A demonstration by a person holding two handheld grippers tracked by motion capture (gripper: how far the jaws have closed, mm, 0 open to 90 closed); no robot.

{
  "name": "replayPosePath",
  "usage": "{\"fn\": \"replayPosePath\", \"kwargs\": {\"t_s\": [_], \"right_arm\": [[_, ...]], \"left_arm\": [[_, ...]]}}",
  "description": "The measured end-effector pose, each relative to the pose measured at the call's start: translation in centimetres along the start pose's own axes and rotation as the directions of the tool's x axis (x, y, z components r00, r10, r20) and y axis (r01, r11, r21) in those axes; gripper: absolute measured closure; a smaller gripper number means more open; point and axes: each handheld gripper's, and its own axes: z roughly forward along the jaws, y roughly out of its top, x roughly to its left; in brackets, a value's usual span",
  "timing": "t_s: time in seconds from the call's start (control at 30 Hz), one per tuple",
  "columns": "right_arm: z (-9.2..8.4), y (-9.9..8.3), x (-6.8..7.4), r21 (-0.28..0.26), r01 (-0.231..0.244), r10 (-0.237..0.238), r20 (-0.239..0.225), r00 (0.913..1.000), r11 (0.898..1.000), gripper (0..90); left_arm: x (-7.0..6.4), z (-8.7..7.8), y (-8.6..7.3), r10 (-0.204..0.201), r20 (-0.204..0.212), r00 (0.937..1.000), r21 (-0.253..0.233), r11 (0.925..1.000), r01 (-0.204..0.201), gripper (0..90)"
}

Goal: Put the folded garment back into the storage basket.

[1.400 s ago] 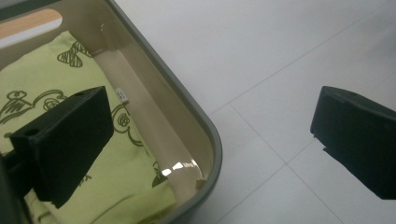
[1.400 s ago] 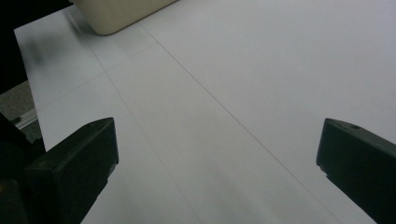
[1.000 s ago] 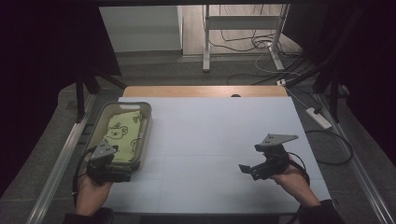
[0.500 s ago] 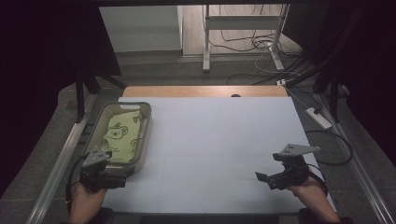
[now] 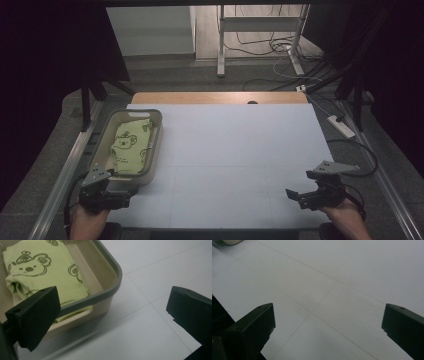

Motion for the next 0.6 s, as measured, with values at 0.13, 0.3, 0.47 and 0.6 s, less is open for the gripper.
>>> {"fn": "replayPosePath", "kwargs": {"t_s": [0.13,0.3,0.47,0.6], "right_arm": [[-0.5,-0.4,0.1,0.010,-0.016,0.016,0.015,0.9998,1.000,0.0],[-1.0,-0.8,0.3,0.011,-0.025,0.025,0.028,0.9993,1.000,0.0],[-1.6,-1.2,0.4,0.002,-0.051,0.051,0.061,0.9969,0.999,0.0],[-1.9,-1.4,0.3,-0.010,-0.066,0.066,0.060,0.9960,0.998,0.0]], "left_arm": [[0.0,-0.2,-0.3,-0.009,-0.006,0.9999,0.006,0.9999,0.010,0.0],[-0.1,-0.5,-0.6,-0.018,-0.015,0.9997,0.006,0.9998,0.018,0.0],[-0.1,-0.4,-0.6,-0.018,-0.029,0.9994,0.017,0.9997,0.019,0.0],[0.0,-0.3,-0.5,-0.029,-0.027,0.9992,0.021,0.9994,0.029,0.0]]}}
